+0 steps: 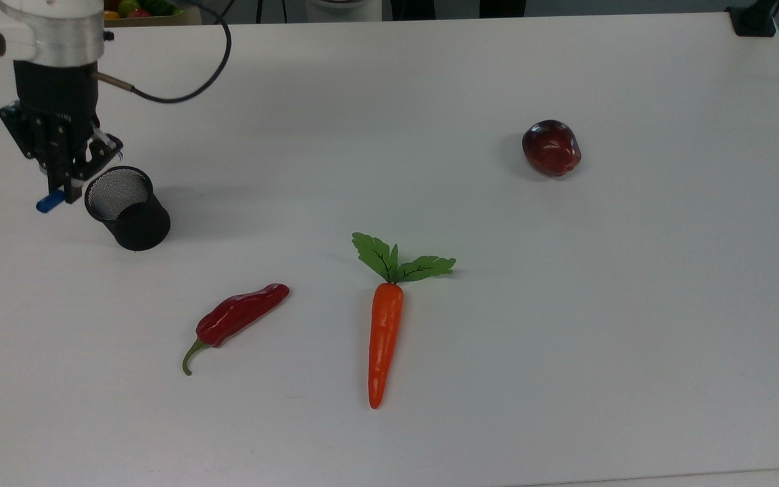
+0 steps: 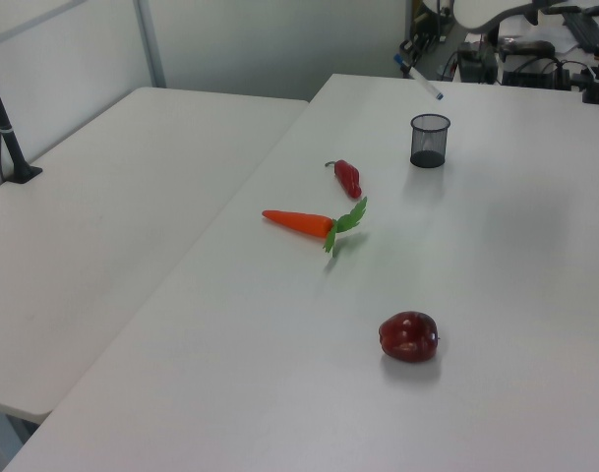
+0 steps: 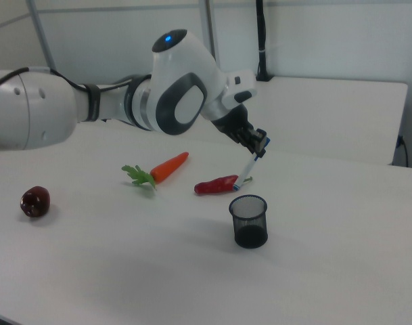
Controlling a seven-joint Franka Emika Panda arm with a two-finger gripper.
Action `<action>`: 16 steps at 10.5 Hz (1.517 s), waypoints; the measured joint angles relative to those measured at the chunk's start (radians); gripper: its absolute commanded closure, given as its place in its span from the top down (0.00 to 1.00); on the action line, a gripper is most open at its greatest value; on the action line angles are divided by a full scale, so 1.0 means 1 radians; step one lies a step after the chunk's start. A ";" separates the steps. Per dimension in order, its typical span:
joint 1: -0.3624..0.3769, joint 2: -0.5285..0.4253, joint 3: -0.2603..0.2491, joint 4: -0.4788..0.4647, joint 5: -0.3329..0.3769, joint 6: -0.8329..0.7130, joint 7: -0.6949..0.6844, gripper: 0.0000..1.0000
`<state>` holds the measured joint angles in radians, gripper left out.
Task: Place marker
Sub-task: 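Lower the marker into the pen cup and open the gripper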
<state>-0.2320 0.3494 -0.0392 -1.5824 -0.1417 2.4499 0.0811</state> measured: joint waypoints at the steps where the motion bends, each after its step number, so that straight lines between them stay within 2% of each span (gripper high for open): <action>1: -0.004 0.016 0.000 -0.018 0.000 0.051 0.000 0.14; 5: -0.019 0.056 0.000 -0.071 0.000 0.124 0.000 0.15; 6: -0.019 0.062 0.000 -0.075 0.000 0.124 0.000 0.23; 7: -0.019 0.069 0.000 -0.082 0.000 0.124 0.000 0.47; 8: -0.019 0.074 0.000 -0.084 0.000 0.124 0.000 0.99; 13: -0.015 0.077 0.001 -0.082 0.000 0.124 0.000 1.00; 16: 0.015 0.076 0.009 -0.073 0.000 0.125 0.000 1.00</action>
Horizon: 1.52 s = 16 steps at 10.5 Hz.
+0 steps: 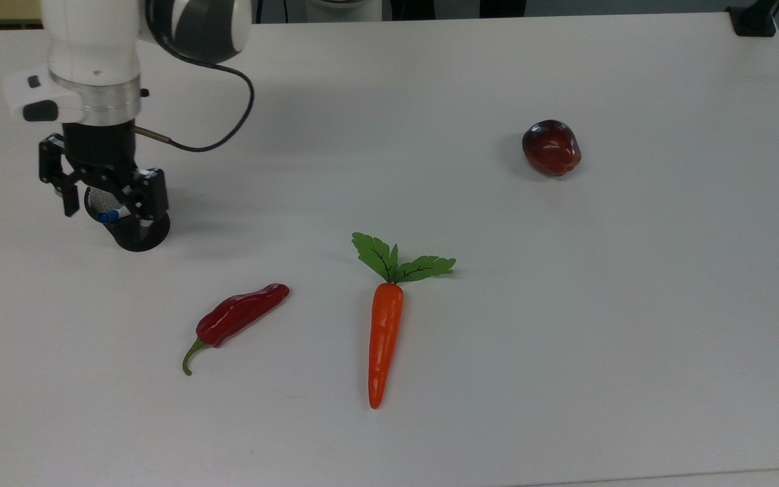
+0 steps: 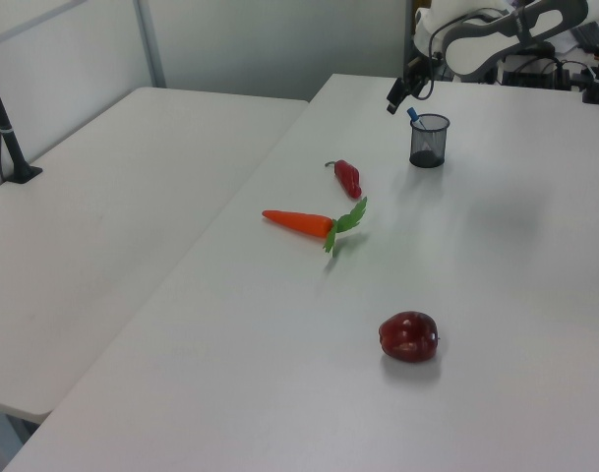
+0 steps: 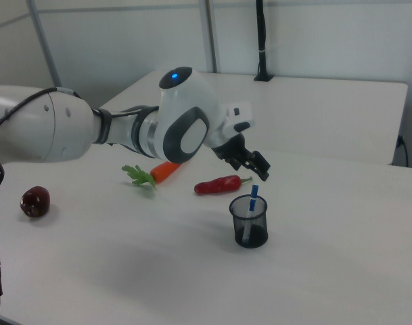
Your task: Place marker
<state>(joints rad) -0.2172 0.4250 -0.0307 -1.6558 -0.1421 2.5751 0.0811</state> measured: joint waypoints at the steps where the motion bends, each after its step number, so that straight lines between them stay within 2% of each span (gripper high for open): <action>1: 0.030 -0.002 0.002 0.007 0.000 0.000 0.000 1.00; 4: 0.121 -0.033 0.004 0.020 0.000 -0.007 0.047 1.00; 5: 0.150 -0.054 0.005 0.020 0.000 -0.052 0.063 1.00; 10: 0.269 -0.215 0.008 0.024 0.000 -0.481 0.038 1.00; 13: 0.304 -0.318 0.008 0.025 0.051 -0.729 -0.048 1.00; 16: 0.333 -0.378 -0.005 0.023 0.056 -0.889 -0.058 1.00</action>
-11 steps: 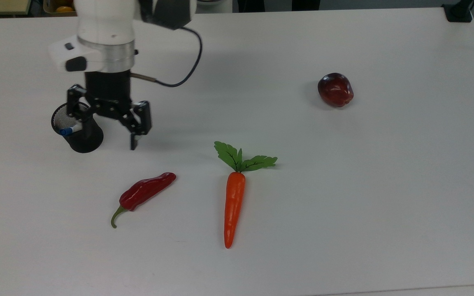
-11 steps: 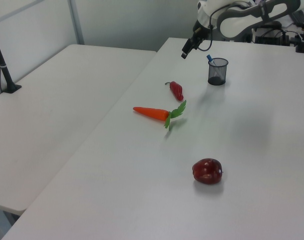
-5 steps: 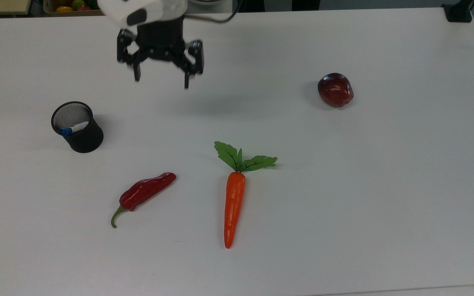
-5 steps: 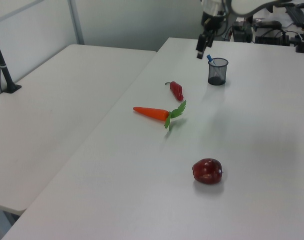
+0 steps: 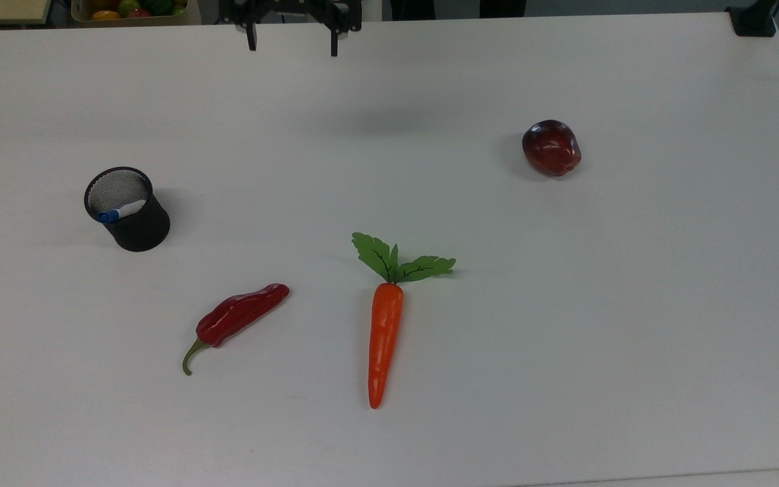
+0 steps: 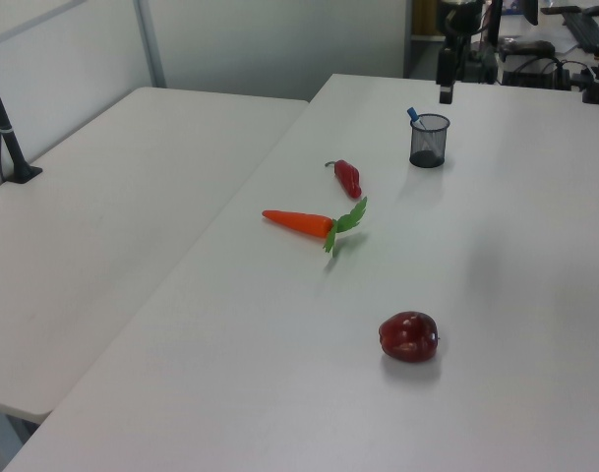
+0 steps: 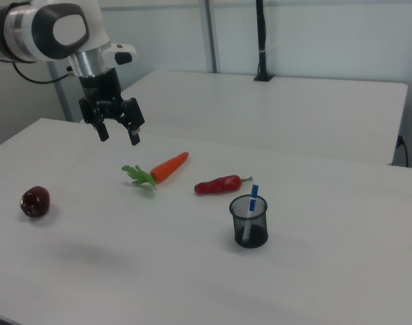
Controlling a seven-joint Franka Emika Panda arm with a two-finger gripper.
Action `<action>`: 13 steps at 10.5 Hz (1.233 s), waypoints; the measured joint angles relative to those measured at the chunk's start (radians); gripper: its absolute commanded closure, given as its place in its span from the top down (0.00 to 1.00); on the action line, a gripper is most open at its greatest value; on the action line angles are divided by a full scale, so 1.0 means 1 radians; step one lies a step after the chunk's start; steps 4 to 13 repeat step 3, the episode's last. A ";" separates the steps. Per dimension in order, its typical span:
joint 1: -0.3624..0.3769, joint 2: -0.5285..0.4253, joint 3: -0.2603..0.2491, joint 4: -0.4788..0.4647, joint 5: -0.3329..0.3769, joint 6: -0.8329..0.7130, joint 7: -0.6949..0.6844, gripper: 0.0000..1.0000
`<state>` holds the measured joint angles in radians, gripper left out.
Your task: Place marker
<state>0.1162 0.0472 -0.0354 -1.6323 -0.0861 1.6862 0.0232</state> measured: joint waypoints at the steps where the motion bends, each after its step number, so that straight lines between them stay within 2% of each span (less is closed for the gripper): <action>1: 0.011 -0.010 -0.015 -0.001 0.000 -0.014 -0.001 1.00; 3: 0.017 -0.017 -0.031 -0.002 0.002 -0.021 -0.002 1.00; 13: 0.017 -0.017 -0.031 -0.002 0.002 -0.021 -0.002 1.00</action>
